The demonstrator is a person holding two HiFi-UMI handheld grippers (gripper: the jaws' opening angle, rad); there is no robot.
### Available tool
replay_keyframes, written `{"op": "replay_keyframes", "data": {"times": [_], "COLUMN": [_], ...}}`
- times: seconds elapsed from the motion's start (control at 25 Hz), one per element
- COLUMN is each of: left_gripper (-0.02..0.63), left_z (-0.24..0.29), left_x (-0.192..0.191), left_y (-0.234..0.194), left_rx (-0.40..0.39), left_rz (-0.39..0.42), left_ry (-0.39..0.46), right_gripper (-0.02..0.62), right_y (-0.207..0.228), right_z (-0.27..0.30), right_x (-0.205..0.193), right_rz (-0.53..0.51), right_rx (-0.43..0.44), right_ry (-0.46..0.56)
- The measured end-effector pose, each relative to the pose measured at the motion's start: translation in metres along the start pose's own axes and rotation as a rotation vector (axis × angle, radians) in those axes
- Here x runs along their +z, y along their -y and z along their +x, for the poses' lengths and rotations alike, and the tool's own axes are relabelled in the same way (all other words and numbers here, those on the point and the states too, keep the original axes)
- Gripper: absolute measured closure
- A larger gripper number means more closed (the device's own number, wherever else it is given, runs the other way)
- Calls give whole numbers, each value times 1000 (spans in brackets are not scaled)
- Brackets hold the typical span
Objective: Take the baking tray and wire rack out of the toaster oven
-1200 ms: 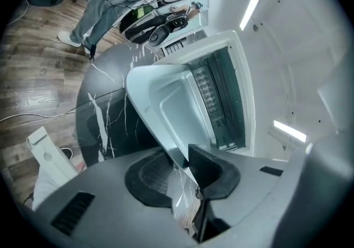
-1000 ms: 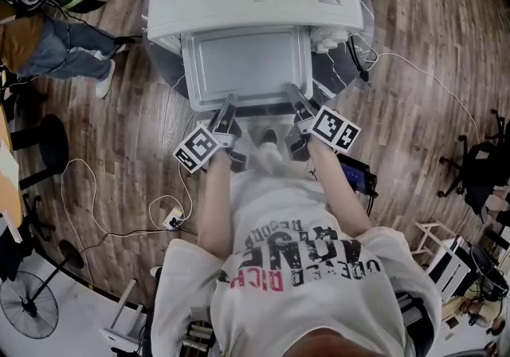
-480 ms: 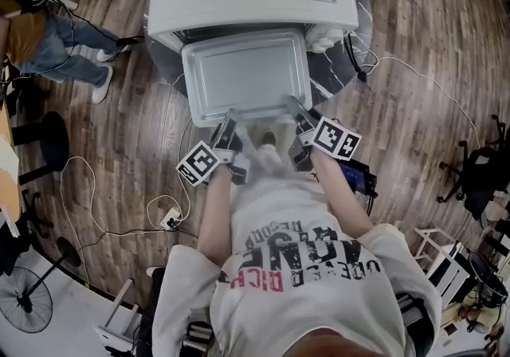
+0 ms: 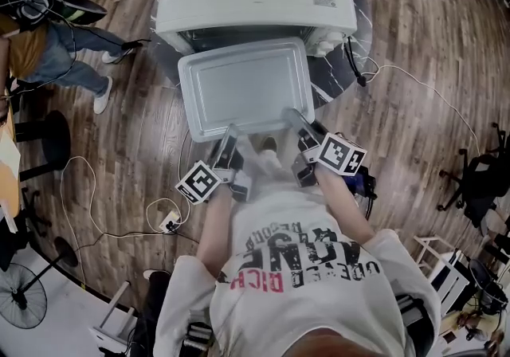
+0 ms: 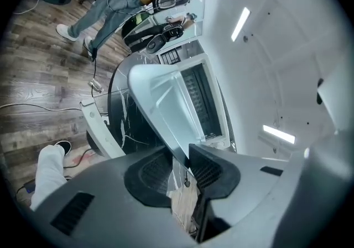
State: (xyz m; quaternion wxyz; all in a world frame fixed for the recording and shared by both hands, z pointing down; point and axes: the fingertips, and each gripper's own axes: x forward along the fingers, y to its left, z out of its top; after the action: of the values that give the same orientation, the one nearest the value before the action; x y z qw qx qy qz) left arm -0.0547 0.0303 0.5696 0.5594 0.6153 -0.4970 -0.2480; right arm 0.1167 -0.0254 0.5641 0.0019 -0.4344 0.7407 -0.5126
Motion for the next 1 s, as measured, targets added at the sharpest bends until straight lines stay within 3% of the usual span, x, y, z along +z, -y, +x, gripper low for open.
{"op": "replay_keyframes", "data": {"times": [0.28, 0.44, 0.64, 1.0], "left_gripper": [515, 515, 515, 515], "left_z": [-19, -26, -28, -26], "left_x": [-1, 2, 0, 1], "left_y": [26, 49, 66, 83], "left_rx": [-35, -77, -110, -151], "left_rz": [4, 80, 115, 125], "left_ry": [6, 1, -5, -16], "right_gripper": [477, 477, 477, 479], "right_y": [-17, -29, -31, -46], "right_z": [-26, -39, -52, -62], "right_x": [-1, 5, 10, 26], "right_rz": [13, 20, 32, 30], "right_rx": [33, 60, 75, 119], "right_ry": [6, 38, 59, 113]}}
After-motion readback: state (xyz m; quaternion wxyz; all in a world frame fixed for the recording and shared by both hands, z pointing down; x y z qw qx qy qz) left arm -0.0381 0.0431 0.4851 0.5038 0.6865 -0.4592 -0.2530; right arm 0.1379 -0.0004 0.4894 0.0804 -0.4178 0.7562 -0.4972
